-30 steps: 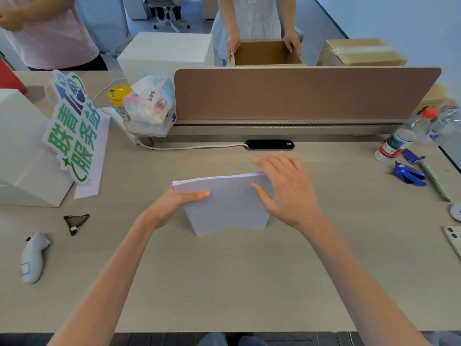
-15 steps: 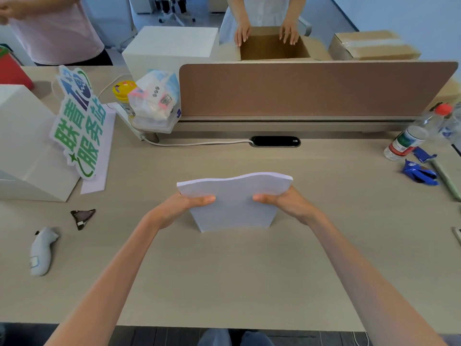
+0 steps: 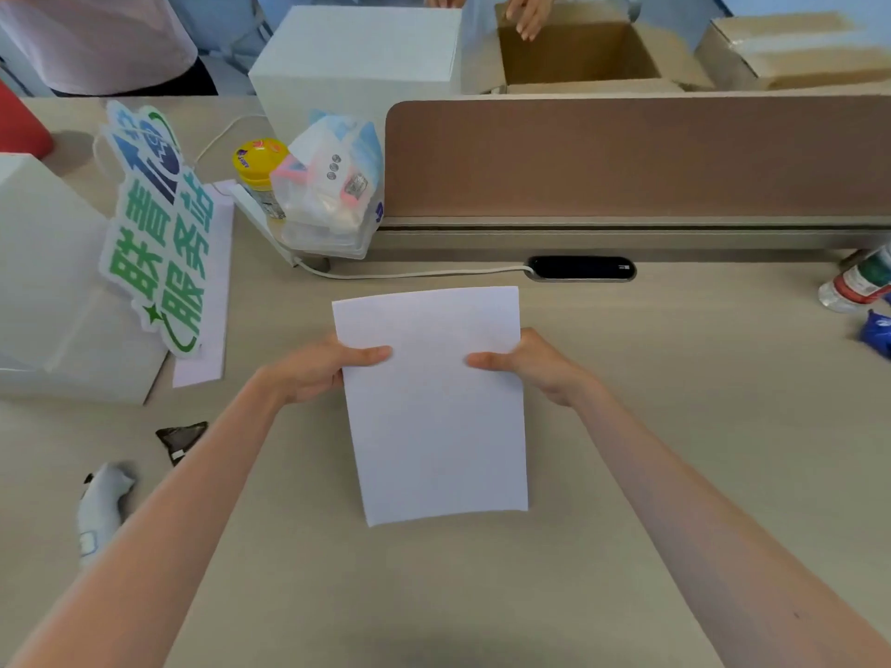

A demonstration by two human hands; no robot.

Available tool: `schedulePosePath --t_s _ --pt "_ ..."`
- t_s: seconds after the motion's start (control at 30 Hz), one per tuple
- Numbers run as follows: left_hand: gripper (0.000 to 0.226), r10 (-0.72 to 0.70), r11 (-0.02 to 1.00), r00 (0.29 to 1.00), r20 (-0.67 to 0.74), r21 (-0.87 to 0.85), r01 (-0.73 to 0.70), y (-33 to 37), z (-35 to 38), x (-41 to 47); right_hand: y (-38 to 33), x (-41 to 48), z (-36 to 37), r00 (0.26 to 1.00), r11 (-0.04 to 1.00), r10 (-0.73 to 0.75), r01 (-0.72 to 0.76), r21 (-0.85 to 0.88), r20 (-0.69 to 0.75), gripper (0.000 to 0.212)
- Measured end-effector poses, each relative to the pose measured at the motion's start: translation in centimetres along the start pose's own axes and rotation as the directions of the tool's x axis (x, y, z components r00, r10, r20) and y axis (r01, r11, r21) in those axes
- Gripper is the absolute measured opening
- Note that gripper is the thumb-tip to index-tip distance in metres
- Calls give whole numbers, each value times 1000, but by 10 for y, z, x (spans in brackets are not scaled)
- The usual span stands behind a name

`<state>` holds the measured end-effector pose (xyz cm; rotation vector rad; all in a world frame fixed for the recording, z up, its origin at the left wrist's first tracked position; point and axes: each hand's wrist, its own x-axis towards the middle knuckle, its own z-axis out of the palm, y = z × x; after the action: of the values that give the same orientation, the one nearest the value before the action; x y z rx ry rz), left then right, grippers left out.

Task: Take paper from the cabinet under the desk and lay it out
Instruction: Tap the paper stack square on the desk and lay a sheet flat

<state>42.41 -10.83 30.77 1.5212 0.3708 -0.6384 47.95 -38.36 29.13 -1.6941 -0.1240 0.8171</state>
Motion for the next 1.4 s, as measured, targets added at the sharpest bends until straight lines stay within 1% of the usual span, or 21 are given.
schedulePosePath --t_s 0.17,0.23,0.3,0.37,0.43,0.5,0.53,0.6,0.67,0.7,0.73,0.8,0.87,0.93,1.0,1.1,1.2,1.3,1.4 --pt "49 -7 997 996 -90 -75 1 -29 -40 47 16 54 27 985 989 142 -136 63 -102 40" --pt "43 -30 995 990 -138 -94 17 -42 -53 64 20 75 37 973 982 187 -181 58 -134 39" --pt "36 -45 995 986 -163 -93 30 -53 -64 80 28 94 45 961 975 219 -211 68 -167 39" --pt "35 -64 995 981 -183 -84 49 -59 -73 93 36 111 51 942 965 258 -241 105 -214 39" --pt "36 -63 998 970 -236 -41 55 -62 -80 107 44 125 56 913 954 295 -267 133 -282 30" --pt "34 -34 998 952 -304 39 48 -63 -82 117 49 133 60 886 958 280 -282 48 -369 8" --pt "33 -13 994 944 -328 96 47 -63 -83 121 50 136 61 875 955 260 -297 -27 -409 5" --pt "32 15 980 931 -365 188 58 -67 -85 128 50 140 65 861 927 217 -329 -179 -460 18" --pt "31 26 962 915 -402 260 87 -72 -88 132 52 142 69 858 893 185 -350 -282 -479 14" --pt "32 37 950 909 -416 297 97 -74 -88 133 53 145 71 855 880 171 -356 -314 -489 9" --pt "34 56 936 904 -423 338 100 -74 -88 134 54 146 72 851 872 154 -356 -336 -503 8" --pt "45 102 904 882 -459 413 111 -74 -85 134 57 148 76 834 864 140 -366 -346 -533 21" --pt "57 125 874 837 -533 459 162 -76 -82 135 59 149 80 818 866 115 -360 -347 -563 31" --pt "64 116 865 787 -605 452 220 -78 -80 135 61 147 84 800 857 77 -358 -370 -595 34" --pt "67 128 875 759 -639 433 217 -80 -79 135 63 147 88 781 844 44 -363 -395 -623 36" --pt "68 161 880 741 -652 434 191 -81 -77 132 63 147 89 749 861 59 -372 -346 -660 40" --pt "71 156 907 734 -661 389 158 -91 -78 124 64 137 87 743 900 79 -340 -273 -664 40" --pt "62 102 969 747 -657 236 75 -106 -74 110 72 115 90 761 927 78 -293 -233 -644 32" --pt "51 79 987 741 -667 157 37 -115 -65 93 82 93 96 778 937 87 -275 -214 -622 27"
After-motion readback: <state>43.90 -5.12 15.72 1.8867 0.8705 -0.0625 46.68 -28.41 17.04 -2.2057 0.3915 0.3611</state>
